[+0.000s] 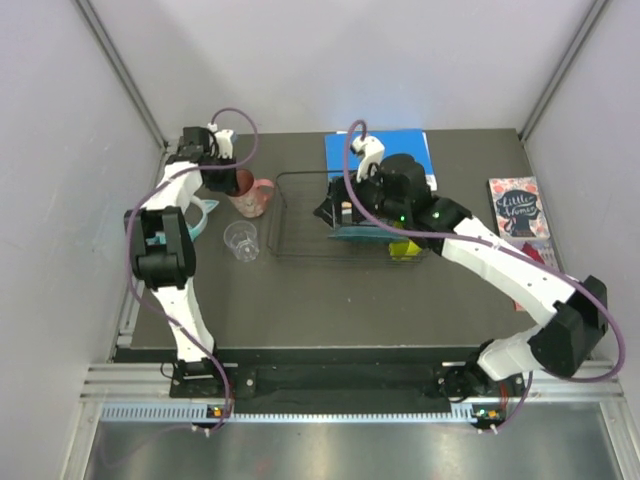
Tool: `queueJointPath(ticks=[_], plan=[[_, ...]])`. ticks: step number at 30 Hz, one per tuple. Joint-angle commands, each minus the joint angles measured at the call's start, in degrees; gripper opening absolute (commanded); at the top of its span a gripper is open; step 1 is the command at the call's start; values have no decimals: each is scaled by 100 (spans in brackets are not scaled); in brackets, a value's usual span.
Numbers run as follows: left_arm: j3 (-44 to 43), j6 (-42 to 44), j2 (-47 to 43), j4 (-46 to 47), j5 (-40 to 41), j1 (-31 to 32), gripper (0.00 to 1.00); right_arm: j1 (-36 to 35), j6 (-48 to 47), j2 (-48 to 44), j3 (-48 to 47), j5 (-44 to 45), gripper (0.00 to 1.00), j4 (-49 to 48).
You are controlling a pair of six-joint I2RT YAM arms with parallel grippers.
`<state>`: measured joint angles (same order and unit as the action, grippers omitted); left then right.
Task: Load the mixed dishes into the dish rack
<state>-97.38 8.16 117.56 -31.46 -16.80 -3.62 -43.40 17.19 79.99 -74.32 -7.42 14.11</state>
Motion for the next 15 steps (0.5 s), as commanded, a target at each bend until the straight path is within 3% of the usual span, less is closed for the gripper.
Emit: queueJointPath(ticks=[1,5,9,12,15], plan=[[1391,-210,-2787,2295,-403,-51,0,699,1434,272,-162,-2366,100,-1065],[1214,-70,-3555,2083,-412,-51,0,859,2943,342,304,-3062,100,-3101],[802,230,-4029,2197,-307,-51,0,701,3535,973,-196,-3755,100,-3544],[519,-358,-4170,2127,17,-51,0,482,4589,1255,-188,-4090,100,-4713],[736,-52,-4520,2152,-718,-51,0,429,5538,1379,126,-4215,100,-5854]])
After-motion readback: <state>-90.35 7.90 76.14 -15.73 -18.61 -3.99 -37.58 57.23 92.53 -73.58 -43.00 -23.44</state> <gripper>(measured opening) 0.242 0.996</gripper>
